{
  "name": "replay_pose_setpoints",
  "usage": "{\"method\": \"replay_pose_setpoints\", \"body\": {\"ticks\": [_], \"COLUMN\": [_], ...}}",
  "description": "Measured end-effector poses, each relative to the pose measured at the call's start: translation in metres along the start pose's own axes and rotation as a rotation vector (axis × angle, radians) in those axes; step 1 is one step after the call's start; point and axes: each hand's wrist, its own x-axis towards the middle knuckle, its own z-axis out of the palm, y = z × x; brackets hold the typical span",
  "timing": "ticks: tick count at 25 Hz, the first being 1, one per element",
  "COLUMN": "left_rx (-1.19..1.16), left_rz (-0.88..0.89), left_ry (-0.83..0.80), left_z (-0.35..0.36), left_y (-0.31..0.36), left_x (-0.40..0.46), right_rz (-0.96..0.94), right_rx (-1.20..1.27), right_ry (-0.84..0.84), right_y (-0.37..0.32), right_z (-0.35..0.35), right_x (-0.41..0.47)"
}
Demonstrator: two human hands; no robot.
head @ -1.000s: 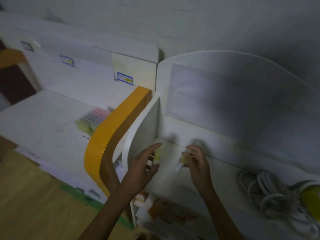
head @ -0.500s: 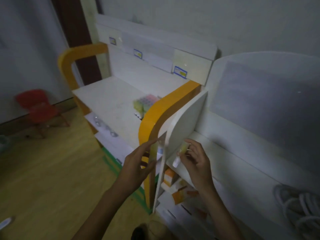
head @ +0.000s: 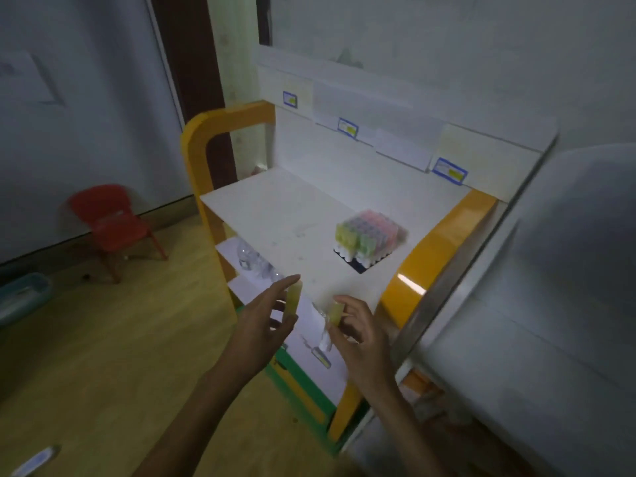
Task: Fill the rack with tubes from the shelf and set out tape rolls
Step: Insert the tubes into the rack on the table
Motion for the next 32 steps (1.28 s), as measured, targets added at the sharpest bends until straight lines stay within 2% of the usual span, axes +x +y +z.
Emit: {"method": "replay_pose_setpoints", "body": {"ticks": [3,10,21,27,32], "left_rx": [-0.028,-0.1,-0.204,-0.215,-0.201], "left_rz": [0.041,0.124,0.248,0.398,0.686], "left_ry": [-0.062,-0.198,-0.382,-0.462,-0.344], "left_z": [-0.027,-0.046,0.033,0.08,0.106], "left_y": [-0.037,-0.099,-0.13,-0.125,-0.112], "left_x": [0.026,0.087,0.211,0.254,0.264], "right_rz": [0.1,0.142,0.216,0.21,0.217], "right_rx": [-0.002,-0.102,-0.102,-0.181,-0.217], "right_ry": [0.095,0.342,0.666,0.797,0.849], "right_y": [0.005,0.024,0.076,0.099,0.111], "right_z": [0.035,0.07,0.052,0.034,0.03], "right_x": [0.025,0.066,0.135,0.158,0.151]}}
